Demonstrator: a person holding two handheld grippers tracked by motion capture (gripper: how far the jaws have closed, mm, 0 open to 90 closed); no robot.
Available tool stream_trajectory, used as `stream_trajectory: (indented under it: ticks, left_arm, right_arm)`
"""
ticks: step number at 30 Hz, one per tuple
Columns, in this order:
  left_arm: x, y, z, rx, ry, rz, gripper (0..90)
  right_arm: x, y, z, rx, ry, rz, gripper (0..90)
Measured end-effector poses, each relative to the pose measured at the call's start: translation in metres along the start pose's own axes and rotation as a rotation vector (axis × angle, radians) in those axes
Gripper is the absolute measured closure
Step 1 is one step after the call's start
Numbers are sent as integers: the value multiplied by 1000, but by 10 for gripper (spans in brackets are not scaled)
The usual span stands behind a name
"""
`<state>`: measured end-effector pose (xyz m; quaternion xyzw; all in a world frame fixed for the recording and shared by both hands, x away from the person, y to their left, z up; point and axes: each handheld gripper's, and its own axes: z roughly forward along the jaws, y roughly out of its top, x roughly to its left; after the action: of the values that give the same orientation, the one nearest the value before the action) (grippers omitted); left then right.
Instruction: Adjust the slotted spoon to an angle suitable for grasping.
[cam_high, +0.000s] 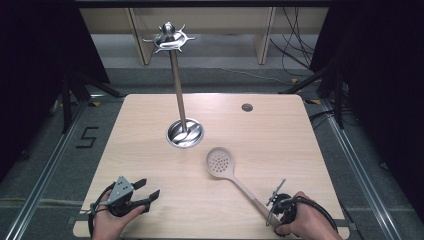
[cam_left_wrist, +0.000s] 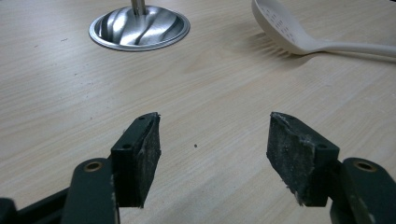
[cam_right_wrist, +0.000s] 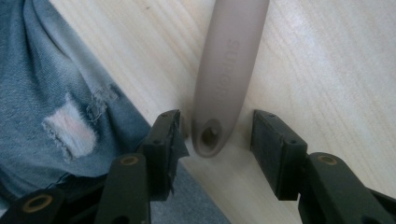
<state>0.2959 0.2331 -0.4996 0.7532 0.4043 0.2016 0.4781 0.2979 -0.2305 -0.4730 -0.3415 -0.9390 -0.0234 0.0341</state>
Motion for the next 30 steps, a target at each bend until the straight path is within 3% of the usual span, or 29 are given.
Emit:
stream_trajectory:
  ticks: [1,4,7,11,15,18,20,24,26,28,30]
  left_arm:
    - [0,0,0,0,0,0,338]
    - [0,0,0,0,0,0,338]
    - [0,0,0,0,0,0,339]
    - [0,0,0,0,1,4,339]
    - [0,0,0,1,-1,1,339]
    - [0,0,0,1,-1,1,339]
    - [0,0,0,1,0,2,339]
    - [1,0,0,2,0,6,339]
    - [0,0,0,2,0,2,340]
    - [0,0,0,3,0,3,340]
    - [0,0,-1,6,7,5,339]
  right_arm:
    - [1,0,0,-13,-10,18,537]
    - [-1,2,1,-34,-23,-2,556]
    - [2,5,1,-28,-42,35,571]
    - [3,6,1,-23,-44,20,573]
    - [5,5,0,-23,-52,37,588]
    - [2,4,1,-47,-41,-20,587]
    - [3,3,0,-38,-52,19,553]
    - [3,2,-8,-92,-50,17,541]
    - [6,2,-14,-131,-48,31,598]
    - [6,2,-20,-155,-67,12,685]
    - [5,3,-22,-182,-51,7,836]
